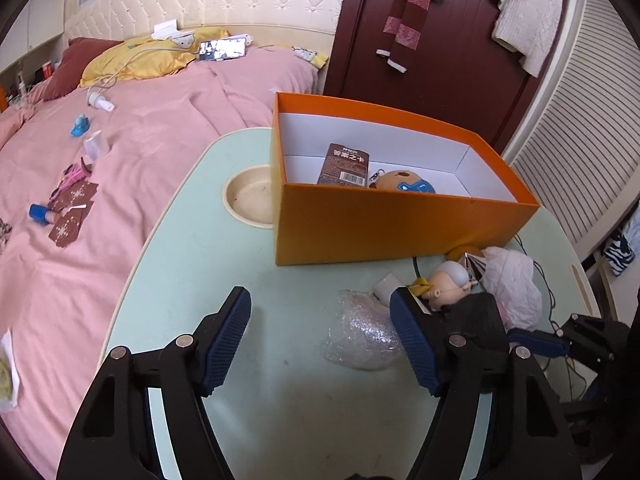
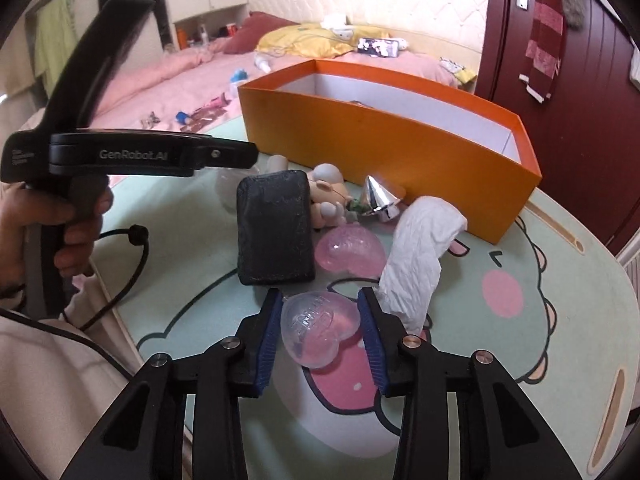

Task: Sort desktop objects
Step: 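Grasp the clear plastic heart with the right tool while the left tool grasps the bubble-wrapped ball, then lower the bubble ball into the orange box while the right tool drops the clear heart in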

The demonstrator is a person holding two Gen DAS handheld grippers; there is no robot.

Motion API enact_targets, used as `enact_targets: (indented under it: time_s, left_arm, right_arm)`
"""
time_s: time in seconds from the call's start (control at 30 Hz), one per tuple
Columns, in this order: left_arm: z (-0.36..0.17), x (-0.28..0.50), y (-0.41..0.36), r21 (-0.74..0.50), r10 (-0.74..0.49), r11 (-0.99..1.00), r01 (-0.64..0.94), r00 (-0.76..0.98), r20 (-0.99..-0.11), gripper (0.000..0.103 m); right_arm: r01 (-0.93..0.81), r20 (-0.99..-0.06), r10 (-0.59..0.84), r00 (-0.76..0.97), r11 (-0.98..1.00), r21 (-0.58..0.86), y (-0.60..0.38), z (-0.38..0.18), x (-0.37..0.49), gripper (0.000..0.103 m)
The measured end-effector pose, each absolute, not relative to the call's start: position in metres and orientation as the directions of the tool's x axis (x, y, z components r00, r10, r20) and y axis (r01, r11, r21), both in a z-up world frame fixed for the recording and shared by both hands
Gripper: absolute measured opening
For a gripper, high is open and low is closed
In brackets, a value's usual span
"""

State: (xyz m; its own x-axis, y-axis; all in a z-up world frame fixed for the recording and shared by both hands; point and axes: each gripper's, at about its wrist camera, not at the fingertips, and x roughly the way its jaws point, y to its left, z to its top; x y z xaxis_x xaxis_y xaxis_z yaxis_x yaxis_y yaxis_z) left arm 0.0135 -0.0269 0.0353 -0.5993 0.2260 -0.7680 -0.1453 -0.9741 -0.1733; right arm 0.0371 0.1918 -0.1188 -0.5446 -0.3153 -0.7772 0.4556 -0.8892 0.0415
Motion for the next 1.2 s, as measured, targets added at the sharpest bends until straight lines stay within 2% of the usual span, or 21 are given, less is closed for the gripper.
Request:
enact_targets:
  time_s: [0.27,0.47,0.53,0.57,0.63,0.83,1.2]
  left_arm:
    - [0.044,0.022,-0.025,-0.18,0.254,-0.967,-0.181,-0.623,-0.74,0.073]
    - [0.031,0.006,-0.01,-0.16,0.247,-0.967,-0.197,-0.578,-0.778,0.073]
    - [0.028,0.002,-0.013,-0.218,0.292,-0.956,-0.196,-0.563,-0.773,0.059]
    - [0.027,-0.001,-0.016,-0.268,0.332,-0.943,-0.195,-0.544,-0.771,0.037]
    - [0.026,-0.003,-0.02,-0.302,0.352,-0.936,-0.182,-0.522,-0.777,0.037]
    - [0.033,0.008,-0.024,-0.281,0.337,-0.941,-0.185,-0.532,-0.777,0.037]
    - [0.077,0.001,-0.033,-0.326,0.373,-0.925,-0.194,-0.625,-0.686,0.037]
  right_arm:
    - [0.425,-0.777,-0.292,-0.557,-0.905,0.036,0.203,-0.115,0.045,0.037]
    - [0.441,-0.767,-0.313,-0.56,-0.896,0.045,0.202,-0.102,0.059,0.037]
    - [0.436,-0.767,-0.32,-0.557,-0.898,0.057,0.203,-0.1,0.058,0.037]
    - [0.433,-0.767,-0.322,-0.555,-0.899,0.065,0.203,-0.099,0.058,0.037]
    - [0.422,-0.767,-0.327,-0.552,-0.903,0.081,0.205,-0.098,0.056,0.037]
    - [0.392,-0.747,-0.346,-0.567,-0.912,0.125,0.211,-0.089,0.054,0.037]
    - [0.387,-0.673,-0.419,-0.61,-0.898,0.208,0.216,-0.052,0.037,0.037]
